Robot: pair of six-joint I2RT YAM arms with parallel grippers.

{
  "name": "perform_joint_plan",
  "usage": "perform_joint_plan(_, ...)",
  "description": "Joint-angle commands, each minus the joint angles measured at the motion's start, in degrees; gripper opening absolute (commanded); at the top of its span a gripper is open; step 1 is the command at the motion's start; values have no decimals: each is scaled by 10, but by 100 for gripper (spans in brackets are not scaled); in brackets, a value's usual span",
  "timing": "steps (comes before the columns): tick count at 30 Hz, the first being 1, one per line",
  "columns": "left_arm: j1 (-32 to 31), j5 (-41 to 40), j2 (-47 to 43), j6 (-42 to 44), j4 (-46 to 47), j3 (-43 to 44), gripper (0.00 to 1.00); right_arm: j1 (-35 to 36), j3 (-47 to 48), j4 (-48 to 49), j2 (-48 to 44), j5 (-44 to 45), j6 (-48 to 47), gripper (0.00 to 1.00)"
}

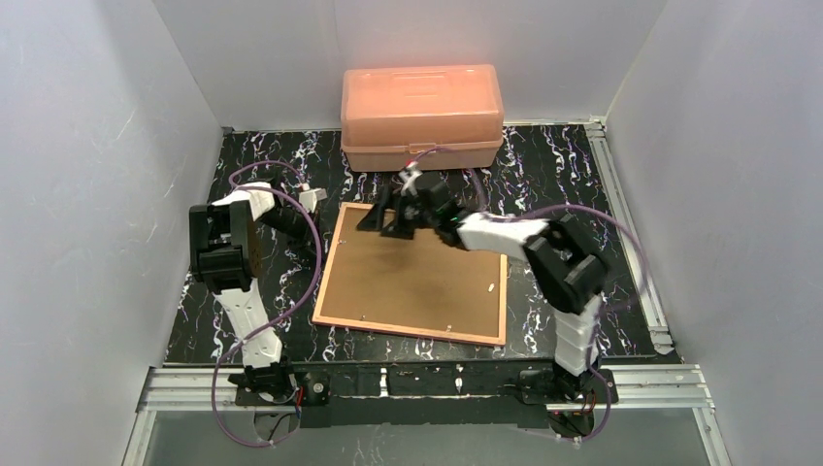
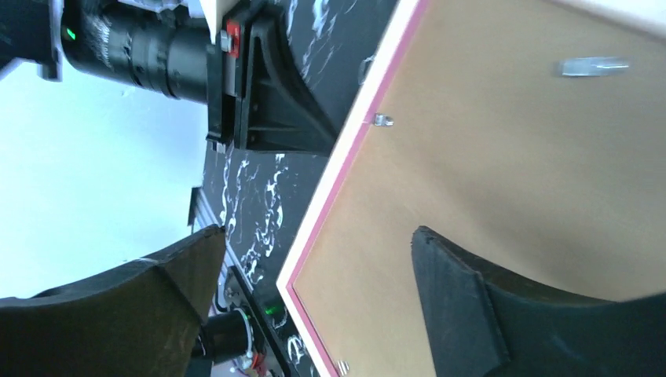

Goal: Put the photo into the frame

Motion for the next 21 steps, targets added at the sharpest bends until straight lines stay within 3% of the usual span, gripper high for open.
perform_joint_plan(1, 0, -55, -54, 84, -21, -32, 6, -87, -90, -137, -193, 89, -82, 98)
perform_joint_plan(4, -12, -81, -72, 115, -15, -59, 7, -152, -143, -279, -290, 169, -129, 99)
perform_joint_plan(8, -43, -119, -104, 144, 8, -106, 7, -241, -214, -368, -375, 240, -138, 99)
perform_joint_plan(13, -94, -154, -143, 174, 20, -154, 6, -294, -292, -368, -414, 264, -126, 99)
perform_joint_plan(21, -104, -168, -202, 241, 9, -223, 5, -310, -305, -291, -328, 200, -117, 99)
